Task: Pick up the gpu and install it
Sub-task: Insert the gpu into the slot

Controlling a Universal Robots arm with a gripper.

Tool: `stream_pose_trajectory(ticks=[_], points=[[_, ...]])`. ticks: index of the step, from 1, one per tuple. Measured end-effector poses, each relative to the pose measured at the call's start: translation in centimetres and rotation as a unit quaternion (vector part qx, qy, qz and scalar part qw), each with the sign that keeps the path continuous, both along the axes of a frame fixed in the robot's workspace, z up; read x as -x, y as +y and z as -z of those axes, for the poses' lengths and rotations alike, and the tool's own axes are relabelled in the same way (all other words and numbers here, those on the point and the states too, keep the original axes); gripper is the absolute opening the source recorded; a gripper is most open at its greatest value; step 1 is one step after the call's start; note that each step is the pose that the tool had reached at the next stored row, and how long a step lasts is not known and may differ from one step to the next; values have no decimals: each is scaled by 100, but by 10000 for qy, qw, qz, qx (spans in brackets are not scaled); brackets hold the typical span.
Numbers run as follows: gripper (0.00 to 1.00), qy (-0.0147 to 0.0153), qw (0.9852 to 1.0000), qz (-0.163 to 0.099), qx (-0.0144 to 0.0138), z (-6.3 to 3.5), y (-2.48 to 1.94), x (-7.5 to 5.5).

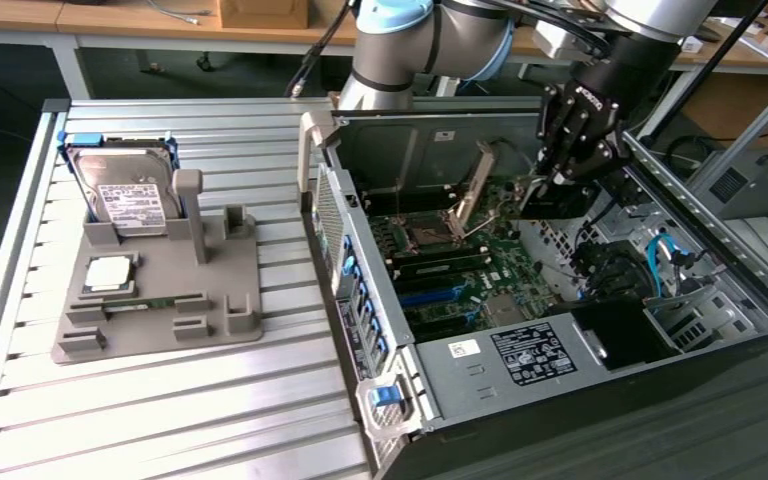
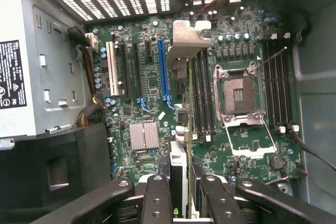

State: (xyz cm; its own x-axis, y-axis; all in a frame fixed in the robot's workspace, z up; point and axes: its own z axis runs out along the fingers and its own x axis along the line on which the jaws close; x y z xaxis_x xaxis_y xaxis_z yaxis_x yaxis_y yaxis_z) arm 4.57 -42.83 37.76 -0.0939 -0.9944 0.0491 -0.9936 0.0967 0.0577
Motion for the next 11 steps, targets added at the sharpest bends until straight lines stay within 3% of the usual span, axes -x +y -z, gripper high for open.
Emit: stream_pose_trajectory(ticks=[11], points=[[27, 0, 9995, -322, 0, 0, 0, 0]])
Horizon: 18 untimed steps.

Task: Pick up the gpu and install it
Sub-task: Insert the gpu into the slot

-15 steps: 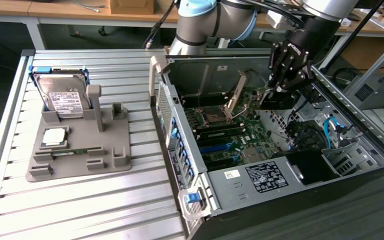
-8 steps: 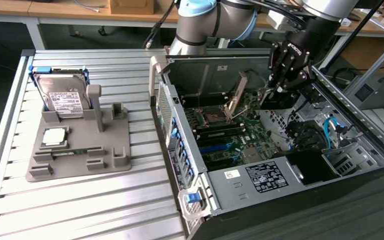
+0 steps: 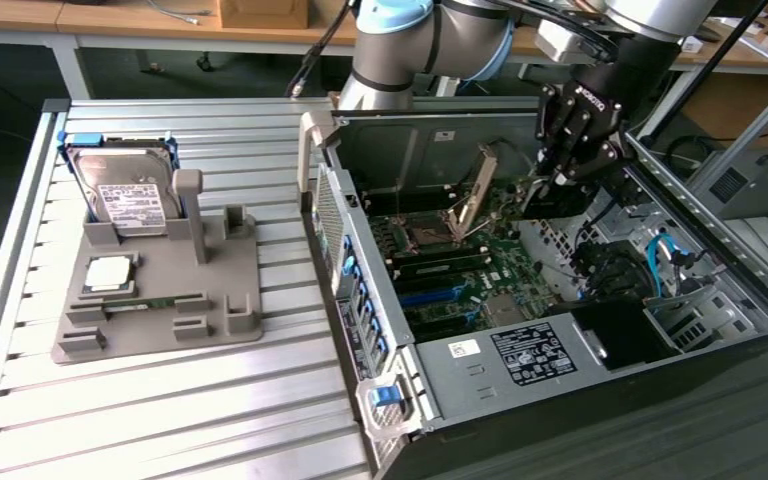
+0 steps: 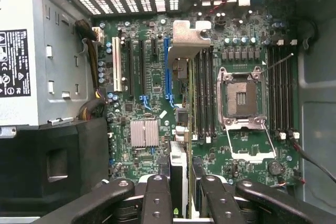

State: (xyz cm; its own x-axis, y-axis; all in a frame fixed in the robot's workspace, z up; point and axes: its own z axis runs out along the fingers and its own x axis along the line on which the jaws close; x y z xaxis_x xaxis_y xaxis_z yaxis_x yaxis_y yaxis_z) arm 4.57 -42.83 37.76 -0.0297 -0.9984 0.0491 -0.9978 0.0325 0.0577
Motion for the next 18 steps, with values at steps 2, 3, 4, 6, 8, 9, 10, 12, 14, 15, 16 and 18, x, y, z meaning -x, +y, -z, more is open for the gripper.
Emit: stream_pose_trajectory(ticks=[2, 3, 4, 6, 8, 9, 10, 12, 14, 15, 16, 18], points=[[27, 0, 10000, -11, -3, 0, 0, 0], [27, 0, 10000, -11, -21, 1, -1, 1], [27, 0, 10000, -11, -74, 2, -4, 3], [27, 0, 9998, -11, -222, 1, -14, 6], [27, 0, 9993, -11, -373, 1, -25, 8], [27, 0, 9991, -11, -423, 1, -31, 10], [27, 0, 9988, -11, -481, 1, -38, 10], [27, -1, 9986, -12, -525, 1, -48, 11], [27, 0, 9985, -22, -546, 2, -62, 13], [27, 0, 9985, -23, -552, 3, -70, 19], [27, 0, 9985, -26, -554, 5, -76, 30], [27, 0, 9985, -29, -555, 7, -87, 51]])
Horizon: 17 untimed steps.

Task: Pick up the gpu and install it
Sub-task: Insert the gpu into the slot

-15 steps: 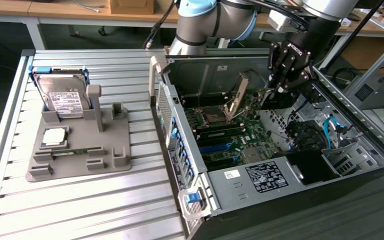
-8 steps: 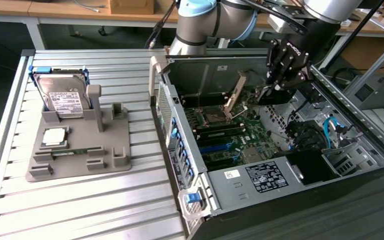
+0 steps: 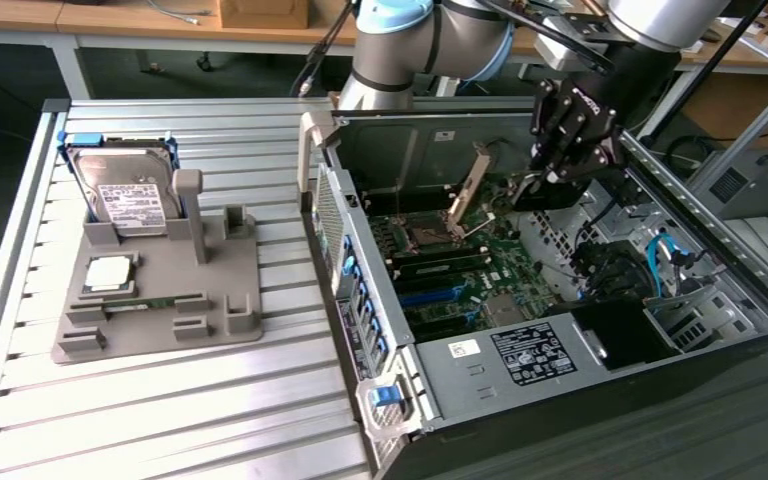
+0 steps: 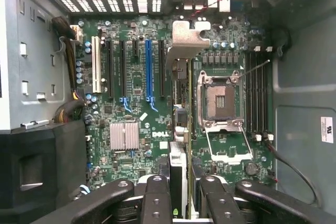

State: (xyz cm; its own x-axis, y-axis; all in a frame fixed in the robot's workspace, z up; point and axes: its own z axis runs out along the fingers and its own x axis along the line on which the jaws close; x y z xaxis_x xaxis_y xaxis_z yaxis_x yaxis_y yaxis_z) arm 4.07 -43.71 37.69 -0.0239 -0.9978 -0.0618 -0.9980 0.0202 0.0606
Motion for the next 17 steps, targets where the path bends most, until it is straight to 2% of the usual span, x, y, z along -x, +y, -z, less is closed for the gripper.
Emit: stream_pose_trajectory(ticks=[7, 17], points=[[27, 0, 10000, -3, -1, 9, -42, 69], [27, 0, 10000, -4, -1, 52, -47, 74]])
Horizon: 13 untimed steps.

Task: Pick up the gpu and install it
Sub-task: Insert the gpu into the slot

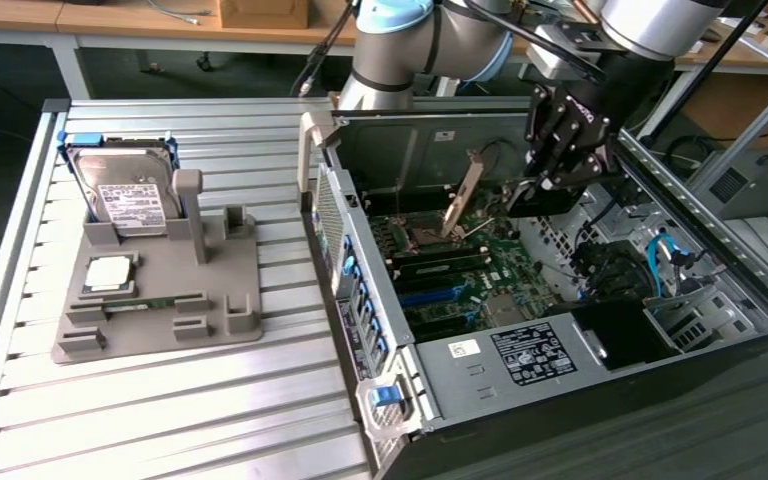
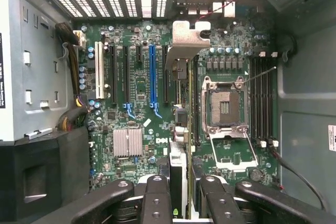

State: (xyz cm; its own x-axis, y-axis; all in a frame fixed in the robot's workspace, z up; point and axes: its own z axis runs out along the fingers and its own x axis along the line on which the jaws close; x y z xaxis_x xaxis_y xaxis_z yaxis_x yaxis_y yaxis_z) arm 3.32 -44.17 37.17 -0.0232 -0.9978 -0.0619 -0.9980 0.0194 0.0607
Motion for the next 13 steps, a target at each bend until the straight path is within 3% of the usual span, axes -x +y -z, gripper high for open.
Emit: stream_pose_trajectory(ticks=[13], points=[[27, 0, 10000, 0, 0, 52, -6, 13]])
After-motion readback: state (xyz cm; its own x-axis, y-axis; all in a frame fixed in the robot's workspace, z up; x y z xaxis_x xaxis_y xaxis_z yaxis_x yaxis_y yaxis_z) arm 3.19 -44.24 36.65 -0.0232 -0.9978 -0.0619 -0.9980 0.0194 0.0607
